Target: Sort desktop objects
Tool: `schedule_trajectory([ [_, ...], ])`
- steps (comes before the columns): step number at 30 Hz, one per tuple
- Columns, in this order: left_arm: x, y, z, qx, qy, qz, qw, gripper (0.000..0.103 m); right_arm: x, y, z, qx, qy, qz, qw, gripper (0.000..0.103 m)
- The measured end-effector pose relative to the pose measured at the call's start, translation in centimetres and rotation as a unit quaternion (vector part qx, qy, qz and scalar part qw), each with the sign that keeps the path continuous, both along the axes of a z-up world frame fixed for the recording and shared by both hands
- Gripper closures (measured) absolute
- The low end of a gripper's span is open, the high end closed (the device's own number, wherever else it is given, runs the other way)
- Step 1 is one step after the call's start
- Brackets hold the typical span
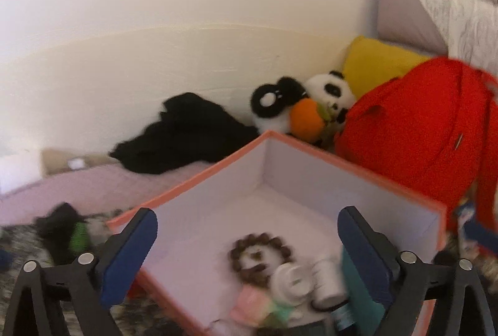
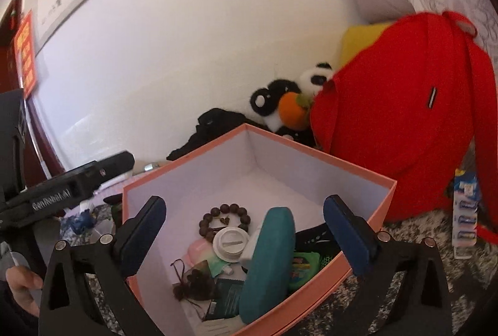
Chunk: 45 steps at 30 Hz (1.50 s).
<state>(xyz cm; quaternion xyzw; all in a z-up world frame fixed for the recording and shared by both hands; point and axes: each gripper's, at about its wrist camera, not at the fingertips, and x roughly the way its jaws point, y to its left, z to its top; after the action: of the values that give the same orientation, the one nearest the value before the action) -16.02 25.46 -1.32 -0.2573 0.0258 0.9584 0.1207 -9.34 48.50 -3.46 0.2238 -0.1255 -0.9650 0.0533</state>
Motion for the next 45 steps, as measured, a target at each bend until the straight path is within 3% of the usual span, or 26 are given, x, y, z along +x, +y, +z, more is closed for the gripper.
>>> schedule_trajectory([
  [4, 2.6, -2.3, -1.0, -0.042, 0.028, 0.052, 0.9973, 0.003, 0.7, -1.5, 0.2, -0.022, 0.002, 0.042, 0.999, 0.000],
  [6, 5.2, -4.7, -1.6, -0.047, 0.083, 0.126, 0.9874, 0.003, 0.8, -2.5, 0.2, -0.042, -0.001, 0.079, 0.996, 0.000],
  [8, 7.1, -6.7, -2.2, -0.045, 0.097, 0.152, 0.9826, 0.002, 1.1, -3.5, 0.3, -0.059, 0.000, 0.112, 0.992, 0.000],
  [12, 9.3, -11.0, -4.2, -0.037, 0.068, 0.163, 0.9835, 0.002, 2.2, -5.6, 1.2, -0.063, 0.011, 0.148, 0.987, 0.000],
  [16, 10.7, -15.0, -6.0, -0.029, 0.057, 0.210, 0.9757, 0.001, 3.5, -8.1, 2.0, -0.053, 0.019, 0.171, 0.984, 0.000],
  [23, 12.6, -21.5, -9.0, 0.031, 0.037, 0.275, 0.9601, 0.001, 4.8, -14.1, 1.4, -0.036, 0.014, 0.247, 0.968, 0.000],
  [27, 12.6, -23.8, -10.5, 0.078, 0.023, 0.282, 0.9558, 0.001, 4.7, -17.1, -0.5, -0.040, -0.008, 0.278, 0.960, 0.000],
  [31, 12.5, -25.4, -12.2, 0.121, 0.004, 0.304, 0.9449, 0.001, 3.7, -19.5, -3.5, -0.070, -0.046, 0.302, 0.950, 0.000],
  [34, 12.2, -25.8, -12.9, 0.132, -0.009, 0.314, 0.9402, 0.001, 3.1, -21.5, -5.5, -0.042, -0.077, 0.304, 0.949, 0.000],
  [38, 12.0, -25.1, -13.2, 0.098, -0.008, 0.330, 0.9390, 0.001, 3.1, -23.3, -7.0, 0.005, -0.091, 0.302, 0.949, 0.000],
  [41, 11.9, -23.9, -13.2, 0.046, 0.007, 0.340, 0.9394, 0.001, 3.2, -23.5, -7.6, 0.008, -0.094, 0.302, 0.949, 0.000],
  [45, 11.5, -22.4, -13.9, 0.008, 0.005, 0.337, 0.9415, 0.001, 2.9, -23.2, -8.5, 0.002, -0.096, 0.285, 0.954, 0.000],
])
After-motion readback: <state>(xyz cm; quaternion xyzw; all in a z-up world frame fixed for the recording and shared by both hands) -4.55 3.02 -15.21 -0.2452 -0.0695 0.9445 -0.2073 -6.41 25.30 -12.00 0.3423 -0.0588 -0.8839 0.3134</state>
